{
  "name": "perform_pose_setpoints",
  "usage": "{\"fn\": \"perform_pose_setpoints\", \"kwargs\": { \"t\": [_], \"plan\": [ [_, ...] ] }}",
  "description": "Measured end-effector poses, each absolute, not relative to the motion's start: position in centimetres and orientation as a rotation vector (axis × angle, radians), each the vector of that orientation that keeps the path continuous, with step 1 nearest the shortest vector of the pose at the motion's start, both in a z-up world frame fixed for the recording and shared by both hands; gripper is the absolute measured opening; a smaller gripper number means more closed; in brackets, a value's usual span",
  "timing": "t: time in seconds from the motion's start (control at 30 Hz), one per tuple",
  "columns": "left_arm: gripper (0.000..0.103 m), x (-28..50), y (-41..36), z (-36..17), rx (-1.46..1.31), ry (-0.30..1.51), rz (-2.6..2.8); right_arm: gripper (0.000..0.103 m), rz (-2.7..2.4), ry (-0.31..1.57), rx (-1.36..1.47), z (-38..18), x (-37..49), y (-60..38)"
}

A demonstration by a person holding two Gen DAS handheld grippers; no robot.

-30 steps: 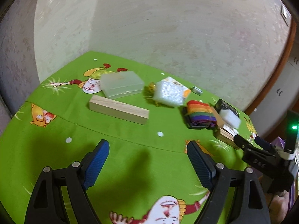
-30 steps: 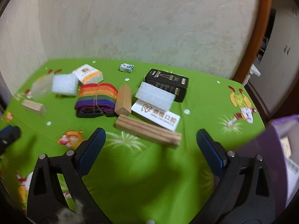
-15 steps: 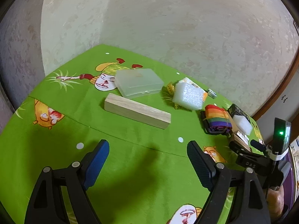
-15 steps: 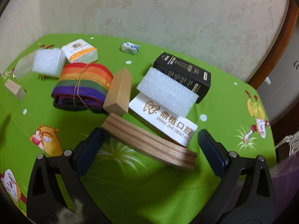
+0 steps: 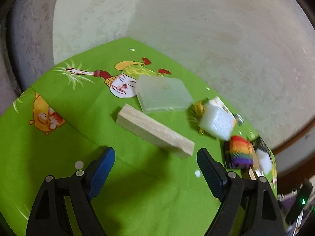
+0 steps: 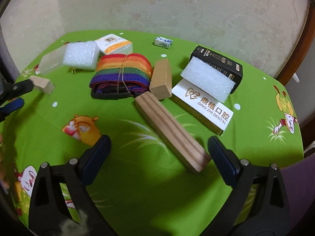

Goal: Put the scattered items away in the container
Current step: 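Grasp the light wooden block with the left gripper while the right gripper grasps the striped wooden stick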

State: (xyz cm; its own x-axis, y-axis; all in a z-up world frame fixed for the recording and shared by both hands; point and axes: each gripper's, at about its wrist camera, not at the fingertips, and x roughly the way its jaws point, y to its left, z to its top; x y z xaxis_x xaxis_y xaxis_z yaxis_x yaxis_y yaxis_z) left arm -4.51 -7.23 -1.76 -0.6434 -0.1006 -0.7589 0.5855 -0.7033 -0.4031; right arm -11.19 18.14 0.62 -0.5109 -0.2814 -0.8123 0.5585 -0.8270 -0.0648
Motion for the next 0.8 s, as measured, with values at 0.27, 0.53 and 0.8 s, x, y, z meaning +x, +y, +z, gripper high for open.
{"fn": "perform_pose_setpoints", "kwargs": {
  "t": [0.27, 0.53, 0.8],
  "plan": [
    [0.086, -7.4, -7.4, -1.8, 1.031, 0.858, -2.193, 0.074, -2.287, 0.393, 1.163, 1.3, -11.4, 18.0],
    [0.063, -9.1, -5.0, -2.1, 1.091, 0.565, -2.303, 0.037, -2.264, 0.376, 1.180, 0.8, -11.1, 17.8],
    [0.031, -8.2, -4.5, -1.9, 1.153, 0.546, -2.350, 0.023, -2.285, 0.328, 1.181, 0.8, -10.9, 17.8]
  ]
}}
